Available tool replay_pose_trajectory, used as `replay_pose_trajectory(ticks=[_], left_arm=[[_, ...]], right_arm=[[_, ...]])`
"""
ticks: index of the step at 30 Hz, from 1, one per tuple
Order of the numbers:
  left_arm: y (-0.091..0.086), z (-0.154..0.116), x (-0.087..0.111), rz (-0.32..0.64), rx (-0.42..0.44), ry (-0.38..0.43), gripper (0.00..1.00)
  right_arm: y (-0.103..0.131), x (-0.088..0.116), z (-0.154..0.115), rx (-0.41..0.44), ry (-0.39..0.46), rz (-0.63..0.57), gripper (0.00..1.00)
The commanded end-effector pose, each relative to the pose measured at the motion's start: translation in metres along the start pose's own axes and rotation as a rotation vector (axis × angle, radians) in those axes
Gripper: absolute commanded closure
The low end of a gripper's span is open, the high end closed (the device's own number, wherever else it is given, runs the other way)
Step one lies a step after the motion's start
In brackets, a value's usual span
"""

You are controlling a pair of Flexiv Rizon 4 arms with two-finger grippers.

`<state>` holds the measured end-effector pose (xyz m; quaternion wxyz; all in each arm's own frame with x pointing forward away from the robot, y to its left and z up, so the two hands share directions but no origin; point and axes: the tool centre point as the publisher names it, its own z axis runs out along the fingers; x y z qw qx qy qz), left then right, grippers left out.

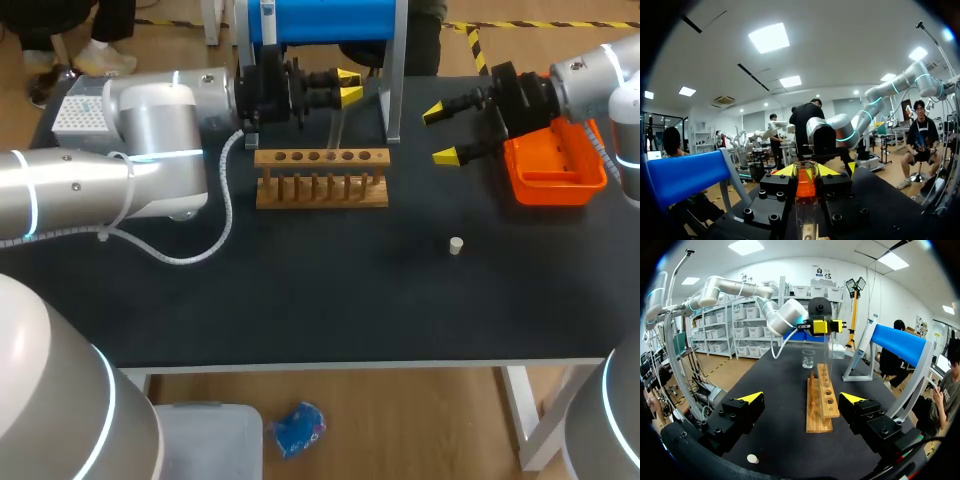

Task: Invert the test tube, pick up the pipette, mount the tip to pipette, aspirate from beaker and dispense into the tube, eject the tip, return the pipette, and cap with the stopper.

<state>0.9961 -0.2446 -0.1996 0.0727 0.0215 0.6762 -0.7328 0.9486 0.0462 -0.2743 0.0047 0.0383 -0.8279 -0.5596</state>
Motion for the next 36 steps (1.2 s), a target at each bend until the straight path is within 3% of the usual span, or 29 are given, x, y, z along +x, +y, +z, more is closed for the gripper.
replay_pose_trajectory(ticks=[1,36], left_arm=[[0.002,-0.001,0.002,0.010,0.012,-0.010,1.00],[0.022,-0.005,0.003,0.010,0.021,-0.042,1.00]], right_arm=[[0.000,0.000,-0.001,0.000,0.001,-0.001,0.00],[0.000,0.000,-0.001,0.000,0.001,-0.001,0.00]])
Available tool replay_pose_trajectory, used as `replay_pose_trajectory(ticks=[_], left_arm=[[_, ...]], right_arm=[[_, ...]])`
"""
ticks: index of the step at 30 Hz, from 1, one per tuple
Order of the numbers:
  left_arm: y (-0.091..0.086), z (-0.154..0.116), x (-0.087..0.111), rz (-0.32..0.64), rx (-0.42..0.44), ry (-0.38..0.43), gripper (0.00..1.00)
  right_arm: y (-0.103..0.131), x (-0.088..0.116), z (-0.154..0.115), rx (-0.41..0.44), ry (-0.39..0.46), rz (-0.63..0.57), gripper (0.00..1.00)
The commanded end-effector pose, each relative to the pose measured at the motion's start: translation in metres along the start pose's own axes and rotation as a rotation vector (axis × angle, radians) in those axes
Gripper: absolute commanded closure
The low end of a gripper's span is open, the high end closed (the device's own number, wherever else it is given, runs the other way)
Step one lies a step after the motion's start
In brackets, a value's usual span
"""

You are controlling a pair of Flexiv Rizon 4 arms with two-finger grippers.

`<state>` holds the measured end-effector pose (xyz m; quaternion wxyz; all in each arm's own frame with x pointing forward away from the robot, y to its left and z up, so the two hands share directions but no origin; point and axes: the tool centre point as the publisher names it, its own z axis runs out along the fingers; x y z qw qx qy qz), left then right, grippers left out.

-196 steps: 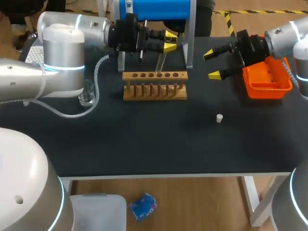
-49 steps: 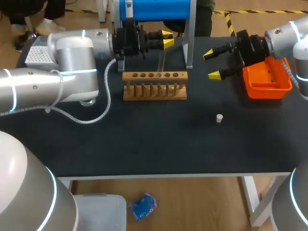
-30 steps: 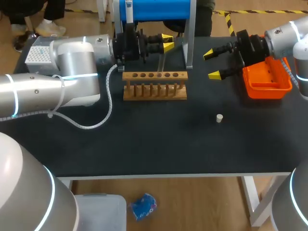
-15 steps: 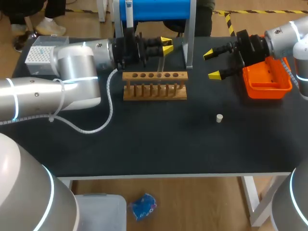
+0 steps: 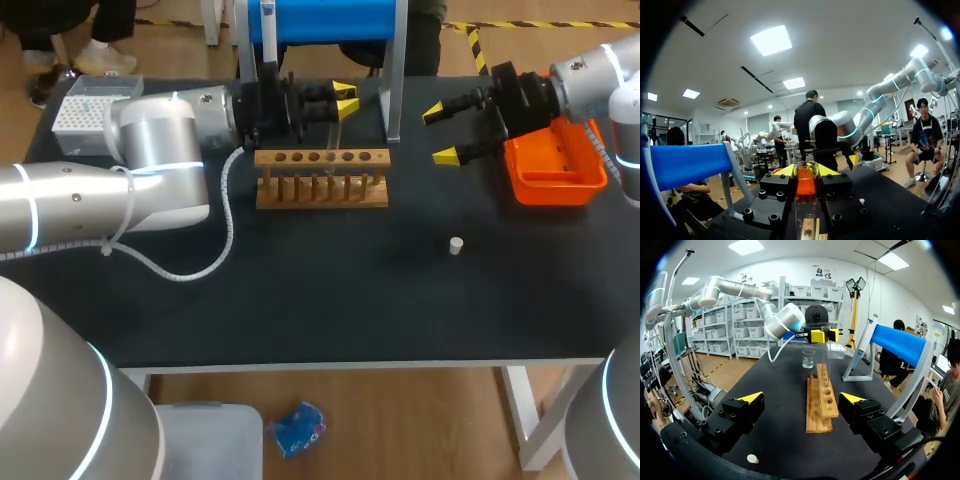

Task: Invert the test tube, pick up the pipette, mount the tip to pipette, aspirate from beaker and dispense into the tube, eject the tip, return the pipette, and cap with the stopper.

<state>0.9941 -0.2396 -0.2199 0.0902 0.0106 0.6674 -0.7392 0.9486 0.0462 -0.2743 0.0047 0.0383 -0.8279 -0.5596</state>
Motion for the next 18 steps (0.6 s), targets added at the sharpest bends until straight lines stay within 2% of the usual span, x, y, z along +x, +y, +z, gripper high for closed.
replay_pose_trajectory(ticks=[1,18], left_arm=[[0.0031,0.0017,-0.0013,-0.002,0.002,-0.001,1.00],[0.0036,0.0023,-0.0042,-0.016,0.007,0.012,1.00]], right_arm=[[-0.0002,0.0001,-0.0006,0.000,0.001,-0.001,0.00],[-0.0002,0.0001,-0.0006,0.000,0.001,-0.001,0.00]])
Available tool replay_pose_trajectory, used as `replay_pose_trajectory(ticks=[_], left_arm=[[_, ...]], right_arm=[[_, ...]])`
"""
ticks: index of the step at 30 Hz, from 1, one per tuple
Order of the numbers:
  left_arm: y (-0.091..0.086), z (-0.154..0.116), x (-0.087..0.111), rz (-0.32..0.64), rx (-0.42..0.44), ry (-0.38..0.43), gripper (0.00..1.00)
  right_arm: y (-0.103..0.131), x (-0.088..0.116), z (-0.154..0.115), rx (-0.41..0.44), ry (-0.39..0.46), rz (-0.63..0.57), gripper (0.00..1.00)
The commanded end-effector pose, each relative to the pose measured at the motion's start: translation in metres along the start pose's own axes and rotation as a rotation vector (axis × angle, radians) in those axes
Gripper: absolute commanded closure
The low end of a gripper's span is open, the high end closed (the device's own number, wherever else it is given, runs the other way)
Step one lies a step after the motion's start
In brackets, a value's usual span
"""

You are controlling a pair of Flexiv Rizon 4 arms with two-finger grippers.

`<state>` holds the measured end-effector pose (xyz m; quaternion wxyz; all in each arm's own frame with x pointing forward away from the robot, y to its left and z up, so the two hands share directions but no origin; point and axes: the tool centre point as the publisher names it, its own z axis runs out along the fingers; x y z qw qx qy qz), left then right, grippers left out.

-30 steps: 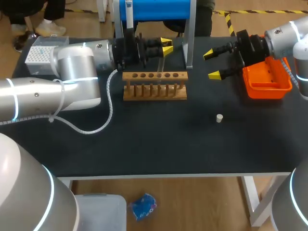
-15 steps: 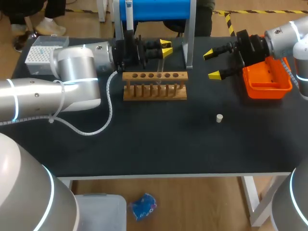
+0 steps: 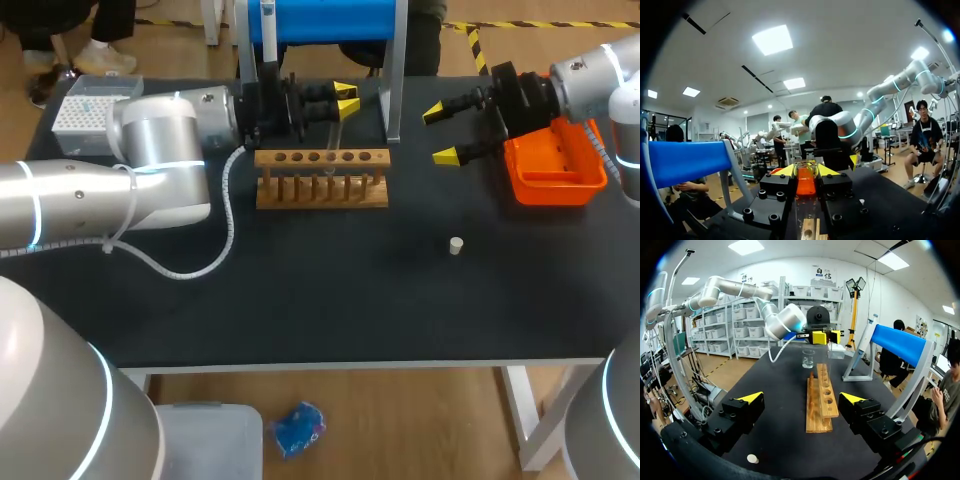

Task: Invert the test tube, pick up the pipette, mount the tip to pipette, aspirate from beaker and dispense into the tube, eject the tip, return the pipette, and cap with the stopper.

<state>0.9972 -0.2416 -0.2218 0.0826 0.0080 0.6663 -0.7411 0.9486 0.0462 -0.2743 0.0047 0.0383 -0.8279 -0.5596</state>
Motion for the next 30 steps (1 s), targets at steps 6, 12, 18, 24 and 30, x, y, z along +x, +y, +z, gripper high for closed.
replay_pose_trajectory(ticks=[6,12,18,24,30], left_arm=[[0.0011,0.0002,-0.0015,-0.001,0.003,0.006,1.00],[0.0011,0.0002,-0.0015,-0.001,0.003,0.006,1.00],[0.0027,-0.0007,-0.0024,0.001,-0.008,0.004,1.00],[0.0032,-0.0030,-0.0016,0.030,-0.001,0.000,1.00],[0.0066,-0.0048,-0.0017,0.044,0.017,-0.013,1.00]], right_arm=[[-0.0002,0.0001,-0.0006,0.000,0.001,-0.001,0.00],[-0.0002,0.0001,-0.0006,0.000,0.001,-0.001,0.00],[-0.0002,0.0001,-0.0006,0.000,0.001,-0.001,0.00],[-0.0002,0.0001,-0.0006,0.000,0.001,-0.001,0.00],[-0.0002,0.0001,-0.0006,0.000,0.001,-0.001,0.00]])
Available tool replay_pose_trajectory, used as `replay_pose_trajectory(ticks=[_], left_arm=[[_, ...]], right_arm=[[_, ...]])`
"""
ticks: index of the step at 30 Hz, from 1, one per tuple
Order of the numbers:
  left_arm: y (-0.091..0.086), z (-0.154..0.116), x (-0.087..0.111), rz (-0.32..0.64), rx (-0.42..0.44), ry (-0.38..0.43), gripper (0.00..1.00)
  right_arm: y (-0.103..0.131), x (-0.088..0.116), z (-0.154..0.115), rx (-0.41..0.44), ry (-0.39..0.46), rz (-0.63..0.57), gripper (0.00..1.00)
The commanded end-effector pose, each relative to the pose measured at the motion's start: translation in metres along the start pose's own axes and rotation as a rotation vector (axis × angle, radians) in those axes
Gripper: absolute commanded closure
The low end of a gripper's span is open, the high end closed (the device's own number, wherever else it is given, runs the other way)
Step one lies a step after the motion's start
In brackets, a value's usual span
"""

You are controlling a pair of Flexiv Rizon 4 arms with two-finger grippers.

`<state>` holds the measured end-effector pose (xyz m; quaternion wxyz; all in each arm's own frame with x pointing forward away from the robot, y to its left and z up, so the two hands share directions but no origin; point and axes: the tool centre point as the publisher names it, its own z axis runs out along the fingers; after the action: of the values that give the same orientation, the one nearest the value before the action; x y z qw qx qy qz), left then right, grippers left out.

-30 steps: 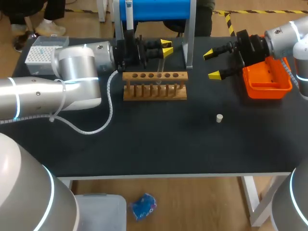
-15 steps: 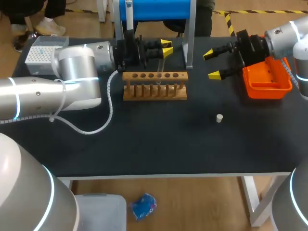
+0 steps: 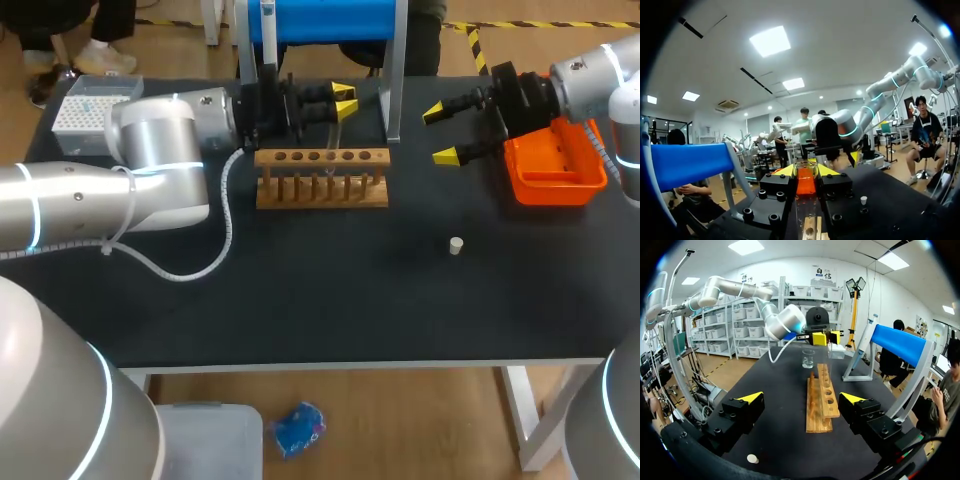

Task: Invert the test tube, pick up the pipette, mount the tip to pipette, aspirate from beaker and dispense into the tube, eject the tip, return the pipette, and cap with the stopper.

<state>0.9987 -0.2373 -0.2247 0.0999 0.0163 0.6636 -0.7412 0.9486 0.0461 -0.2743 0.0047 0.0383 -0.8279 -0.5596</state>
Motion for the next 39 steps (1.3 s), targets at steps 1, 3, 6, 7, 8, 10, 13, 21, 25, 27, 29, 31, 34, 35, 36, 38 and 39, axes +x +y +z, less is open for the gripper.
replay_pose_trajectory(ticks=[1,3,6,7,8,10,13,21,25,27,29,31,34,35,36,38,39], left_arm=[[0.004,0.000,0.000,0.013,0.015,-0.005,1.00],[0.005,0.000,-0.001,0.014,0.016,-0.003,1.00],[0.007,0.000,-0.001,0.017,0.020,-0.005,1.00],[0.007,0.000,-0.002,0.018,0.021,-0.005,1.00],[0.008,0.000,-0.002,0.018,0.022,-0.004,1.00],[0.010,0.000,-0.002,0.017,0.022,-0.004,1.00],[0.011,0.001,-0.002,0.020,0.024,-0.006,1.00],[0.015,0.002,-0.003,0.029,0.034,-0.006,1.00],[0.018,0.002,-0.002,0.020,0.032,-0.008,1.00],[0.019,0.002,-0.002,0.018,0.034,-0.006,1.00],[0.020,0.002,-0.001,0.011,0.031,-0.002,1.00],[0.020,0.002,-0.001,0.010,0.031,-0.002,1.00],[0.022,0.001,-0.001,0.004,0.029,-0.002,1.00],[0.022,0.001,-0.001,0.002,0.029,-0.002,1.00],[0.023,0.001,-0.001,0.001,0.027,-0.002,1.00],[0.024,0.001,-0.001,0.000,0.029,-0.003,1.00],[0.024,0.001,-0.002,0.000,0.029,-0.003,1.00]], right_arm=[[0.000,0.000,-0.001,0.000,0.001,-0.001,0.00],[0.000,0.000,-0.001,0.000,0.001,-0.001,0.00],[0.000,0.000,-0.001,0.000,0.001,-0.001,0.00],[0.000,0.000,-0.001,0.000,0.001,-0.001,0.00],[0.000,0.000,-0.001,0.000,0.001,-0.001,0.00],[0.000,0.000,-0.001,0.000,0.001,-0.001,0.00],[0.000,0.000,-0.001,0.000,0.001,-0.001,0.00],[0.000,0.000,-0.001,0.000,0.001,-0.001,0.00],[0.000,0.000,-0.001,0.000,0.001,-0.001,0.00],[0.000,0.000,-0.001,0.000,0.001,-0.001,0.00],[0.000,0.000,-0.001,0.000,0.001,-0.001,0.00],[0.000,0.000,-0.001,0.000,0.001,-0.001,0.00],[0.000,0.000,-0.001,0.000,0.001,-0.001,0.00],[0.000,0.000,-0.001,0.000,0.001,-0.001,0.00],[0.000,0.000,-0.001,0.000,0.001,-0.001,0.00],[0.000,0.000,-0.001,0.000,0.001,-0.001,0.00],[0.000,0.000,-0.001,0.000,0.001,-0.001,0.00]])
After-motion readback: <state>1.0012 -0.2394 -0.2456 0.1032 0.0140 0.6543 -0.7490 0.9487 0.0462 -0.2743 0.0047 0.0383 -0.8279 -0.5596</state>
